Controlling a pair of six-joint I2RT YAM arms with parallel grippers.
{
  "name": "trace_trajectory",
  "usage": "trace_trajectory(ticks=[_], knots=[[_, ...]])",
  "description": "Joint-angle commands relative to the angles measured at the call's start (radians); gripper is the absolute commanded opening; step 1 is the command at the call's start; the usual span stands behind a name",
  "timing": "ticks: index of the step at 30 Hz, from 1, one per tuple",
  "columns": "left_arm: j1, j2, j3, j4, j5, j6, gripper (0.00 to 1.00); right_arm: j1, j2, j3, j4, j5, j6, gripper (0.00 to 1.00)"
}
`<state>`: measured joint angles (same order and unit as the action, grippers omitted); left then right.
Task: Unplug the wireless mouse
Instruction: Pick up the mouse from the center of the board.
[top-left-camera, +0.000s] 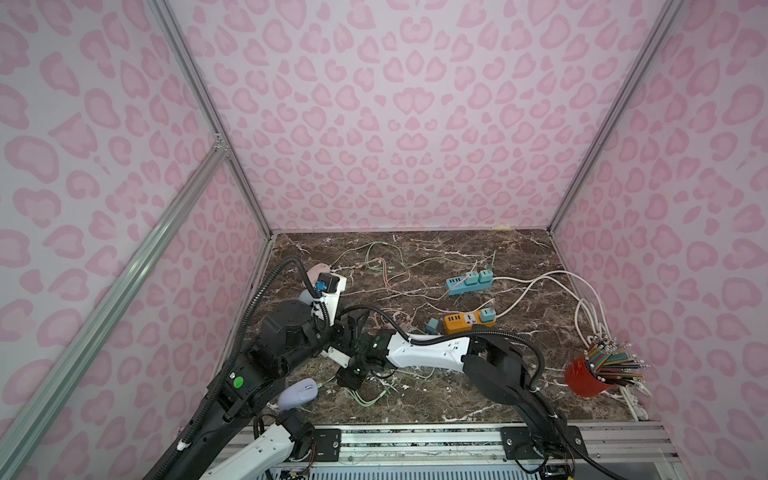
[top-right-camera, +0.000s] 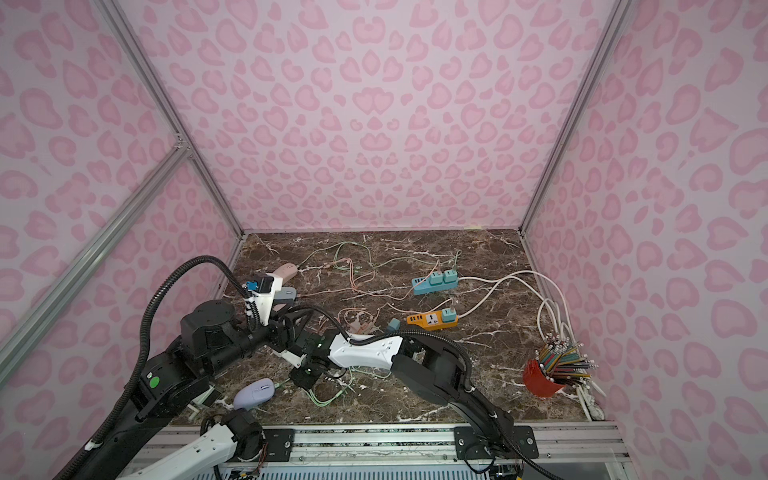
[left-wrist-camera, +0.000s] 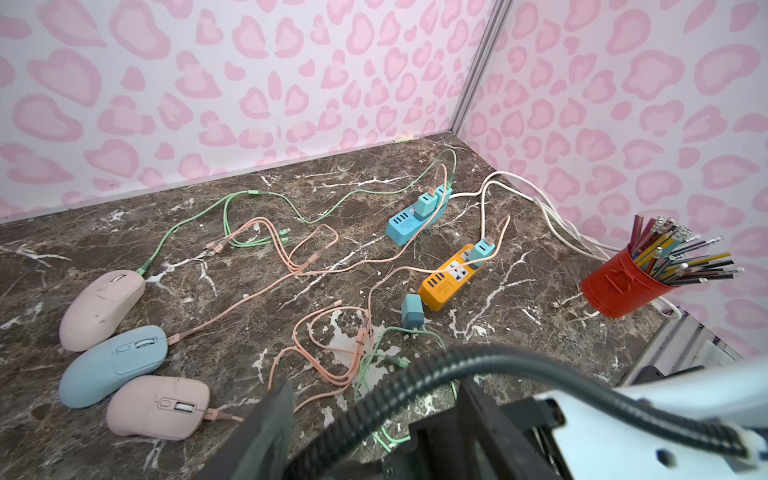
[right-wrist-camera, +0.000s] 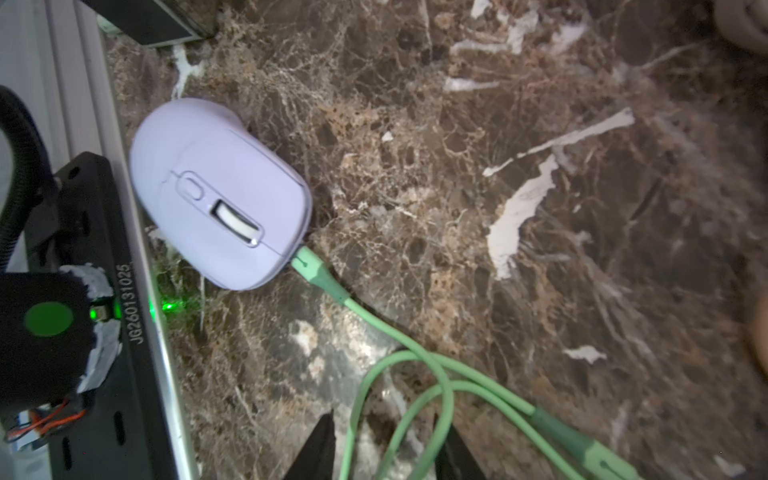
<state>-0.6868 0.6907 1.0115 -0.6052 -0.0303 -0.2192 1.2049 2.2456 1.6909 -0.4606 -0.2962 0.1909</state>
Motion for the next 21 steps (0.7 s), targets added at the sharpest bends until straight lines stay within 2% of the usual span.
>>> trace_trajectory(ticks=[1,6,7,13,17,21], knots=[[0.000,-0.005,-0.002,0.018,-0.014,0.016,0.65,-0.009,0.029,0.033,-0.044,0.003,-0.005,0.39],[0.000,-0.009,0.000,0.004,-0.016,0.027,0.64,-0.027,0.041,0.060,-0.047,0.002,-0.003,0.38],[0.000,-0.013,-0.003,0.004,-0.016,0.027,0.64,-0.031,0.041,0.069,-0.046,-0.002,-0.002,0.35],[0.000,-0.028,-0.011,-0.006,-0.038,0.034,0.64,-0.042,0.058,0.085,-0.044,-0.055,-0.006,0.01],[0.000,-0.028,0.006,-0.022,-0.067,0.047,0.65,-0.062,-0.029,0.017,-0.018,-0.081,0.006,0.00],[0.000,-0.027,0.030,-0.028,-0.106,0.062,0.78,-0.106,-0.185,-0.075,0.003,-0.104,0.008,0.00]])
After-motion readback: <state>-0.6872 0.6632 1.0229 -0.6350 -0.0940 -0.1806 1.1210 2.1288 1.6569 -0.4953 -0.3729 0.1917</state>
